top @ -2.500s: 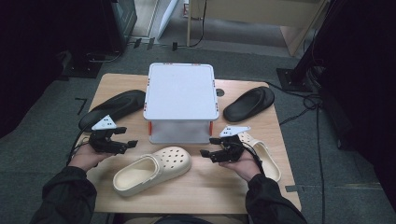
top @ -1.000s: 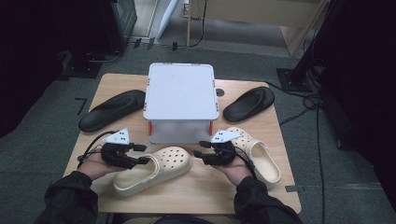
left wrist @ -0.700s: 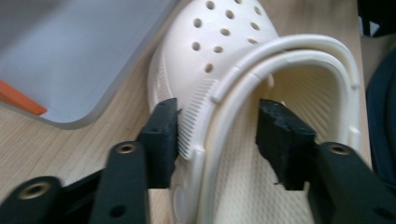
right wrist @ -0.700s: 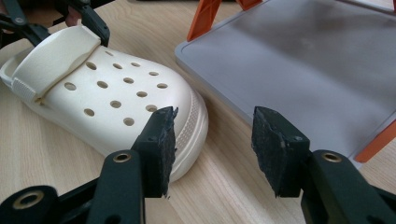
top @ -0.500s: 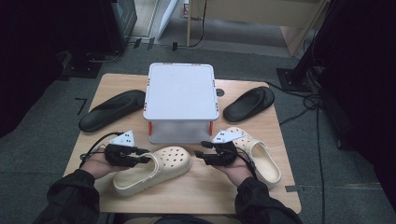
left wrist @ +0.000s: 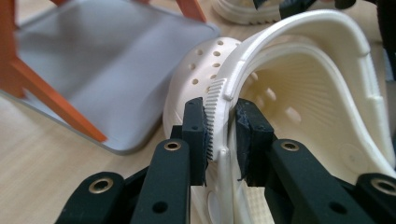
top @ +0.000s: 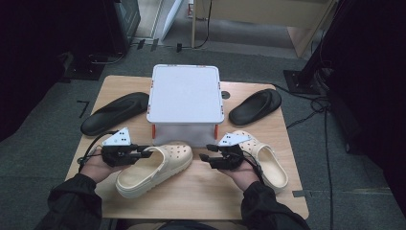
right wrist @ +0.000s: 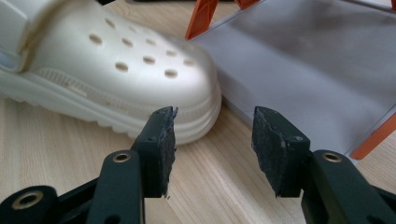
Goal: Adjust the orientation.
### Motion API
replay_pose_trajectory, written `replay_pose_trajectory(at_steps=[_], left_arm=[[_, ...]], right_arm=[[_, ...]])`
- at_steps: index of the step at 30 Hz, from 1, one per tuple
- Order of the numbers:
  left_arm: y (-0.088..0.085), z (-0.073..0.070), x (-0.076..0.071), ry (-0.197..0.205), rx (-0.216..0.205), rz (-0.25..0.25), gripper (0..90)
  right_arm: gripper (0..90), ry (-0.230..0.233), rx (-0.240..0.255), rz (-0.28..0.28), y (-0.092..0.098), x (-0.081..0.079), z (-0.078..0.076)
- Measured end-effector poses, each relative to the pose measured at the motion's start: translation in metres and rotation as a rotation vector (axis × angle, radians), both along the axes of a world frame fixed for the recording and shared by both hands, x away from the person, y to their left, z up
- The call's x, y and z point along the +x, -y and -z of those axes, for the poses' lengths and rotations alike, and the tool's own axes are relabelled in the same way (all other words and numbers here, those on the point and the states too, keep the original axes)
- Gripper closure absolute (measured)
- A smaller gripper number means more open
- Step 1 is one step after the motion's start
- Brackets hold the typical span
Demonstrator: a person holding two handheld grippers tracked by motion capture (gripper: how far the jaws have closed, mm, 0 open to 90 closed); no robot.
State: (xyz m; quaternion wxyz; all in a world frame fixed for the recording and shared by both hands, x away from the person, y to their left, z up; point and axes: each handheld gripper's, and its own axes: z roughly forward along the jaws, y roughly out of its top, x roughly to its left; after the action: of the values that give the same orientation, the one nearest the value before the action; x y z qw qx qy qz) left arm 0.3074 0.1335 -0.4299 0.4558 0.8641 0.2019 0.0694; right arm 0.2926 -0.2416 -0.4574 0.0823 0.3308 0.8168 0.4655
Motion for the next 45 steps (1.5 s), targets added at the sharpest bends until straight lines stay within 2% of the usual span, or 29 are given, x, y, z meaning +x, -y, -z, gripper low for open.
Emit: replay_pose_trajectory(at_steps=[1,3,7,14,18,24,27,29,30,34,38,39,42,45], left_arm=[[-0.002,-0.003,-0.001,0.021,-0.011,-0.014,76.4],[-0.003,-0.005,-0.001,0.031,-0.019,-0.024,76.3],[-0.008,-0.006,0.002,0.032,-0.045,-0.063,76.3],[-0.008,-0.001,0.012,0.057,-0.015,-0.129,76.4],[-0.007,0.004,0.019,0.053,0.001,-0.157,76.3],[0.001,0.007,0.020,0.042,0.009,-0.163,75.9],[0.008,0.014,0.019,-0.001,0.050,-0.140,75.2],[0.011,0.017,0.017,0.001,0.084,-0.120,75.2],[0.012,0.019,0.017,-0.008,0.084,-0.125,75.0],[0.008,0.020,0.020,-0.045,0.053,-0.138,73.4],[0.001,0.018,0.019,-0.063,0.012,-0.140,57.4],[-0.003,0.017,0.019,-0.084,-0.007,-0.134,54.7],[-0.014,0.015,0.016,-0.111,-0.027,-0.120,51.8],[-0.025,0.014,0.014,-0.117,-0.048,-0.109,54.7]], right_arm=[[49.6,-0.001,-0.002,0.001,0.000,0.000,0.000],[49.6,-0.001,-0.002,0.000,0.000,0.000,0.000],[49.6,-0.010,-0.003,0.002,0.000,0.000,0.001],[49.6,-0.012,-0.010,-0.004,-0.002,0.001,0.002],[49.6,-0.017,-0.010,-0.008,-0.004,0.002,0.003],[49.7,-0.027,-0.008,-0.015,-0.010,0.007,0.006],[49.7,-0.033,-0.017,-0.028,-0.016,0.009,0.009],[49.7,-0.030,-0.021,-0.035,-0.018,0.009,0.009],[49.8,-0.030,-0.022,-0.039,-0.019,0.008,0.009],[53.7,-0.017,-0.026,-0.049,-0.023,0.008,0.009],[57.7,-0.010,-0.012,-0.039,-0.031,0.011,0.012],[58.2,-0.006,-0.009,-0.040,-0.033,0.012,0.012],[60.0,-0.012,-0.023,-0.049,-0.041,0.013,0.014],[64.2,0.007,-0.039,-0.054,-0.047,0.012,0.015]])
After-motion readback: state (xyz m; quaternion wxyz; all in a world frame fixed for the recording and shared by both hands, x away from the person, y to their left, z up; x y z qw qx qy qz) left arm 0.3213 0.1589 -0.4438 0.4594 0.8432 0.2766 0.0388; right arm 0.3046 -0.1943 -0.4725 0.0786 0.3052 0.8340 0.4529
